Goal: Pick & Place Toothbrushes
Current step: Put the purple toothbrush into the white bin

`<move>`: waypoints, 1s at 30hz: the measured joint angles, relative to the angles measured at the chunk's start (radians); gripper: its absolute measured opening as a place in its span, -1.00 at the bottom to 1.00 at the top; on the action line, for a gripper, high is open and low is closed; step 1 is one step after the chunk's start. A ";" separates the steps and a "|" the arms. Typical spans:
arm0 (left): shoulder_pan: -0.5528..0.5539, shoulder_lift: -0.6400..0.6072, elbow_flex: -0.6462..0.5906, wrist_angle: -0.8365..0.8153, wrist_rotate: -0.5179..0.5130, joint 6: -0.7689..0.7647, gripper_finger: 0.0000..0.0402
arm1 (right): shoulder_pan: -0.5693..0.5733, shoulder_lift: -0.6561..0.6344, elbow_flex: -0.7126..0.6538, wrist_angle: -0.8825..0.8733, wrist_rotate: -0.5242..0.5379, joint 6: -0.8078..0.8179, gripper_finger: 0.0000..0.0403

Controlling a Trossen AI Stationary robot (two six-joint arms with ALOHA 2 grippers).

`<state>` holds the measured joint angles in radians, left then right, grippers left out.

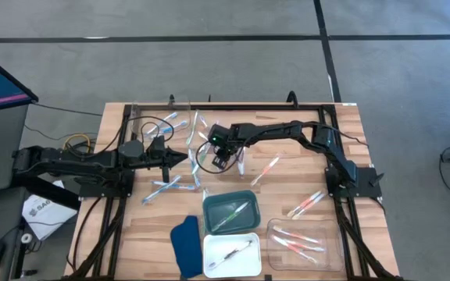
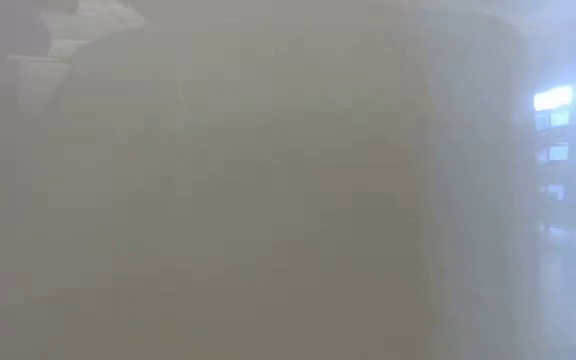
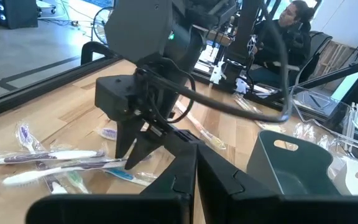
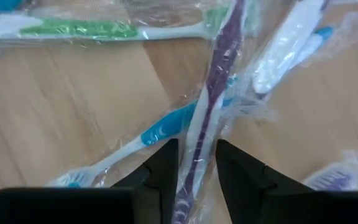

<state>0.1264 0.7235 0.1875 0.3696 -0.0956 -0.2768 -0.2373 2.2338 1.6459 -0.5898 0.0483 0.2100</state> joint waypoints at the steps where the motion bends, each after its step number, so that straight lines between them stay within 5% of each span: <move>1: -0.001 0.000 0.000 0.000 0.000 0.000 -0.96 | -0.002 0.005 0.000 0.002 0.000 0.000 -0.49; 11: -0.002 0.000 0.000 0.006 0.000 0.000 -0.96 | -0.003 0.010 0.000 -0.001 -0.003 0.000 -0.52; 18: -0.002 0.000 0.000 0.006 0.000 -0.001 -0.96 | -0.003 0.010 0.000 -0.009 -0.003 0.000 -0.82; 30: -0.002 -0.001 0.000 0.007 0.006 -0.002 -0.96 | 0.025 0.016 0.064 -0.149 0.056 -0.039 -0.83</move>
<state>0.1246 0.7227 0.1875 0.3767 -0.0891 -0.2783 -0.2120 2.2501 1.7097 -0.7385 0.1042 0.1706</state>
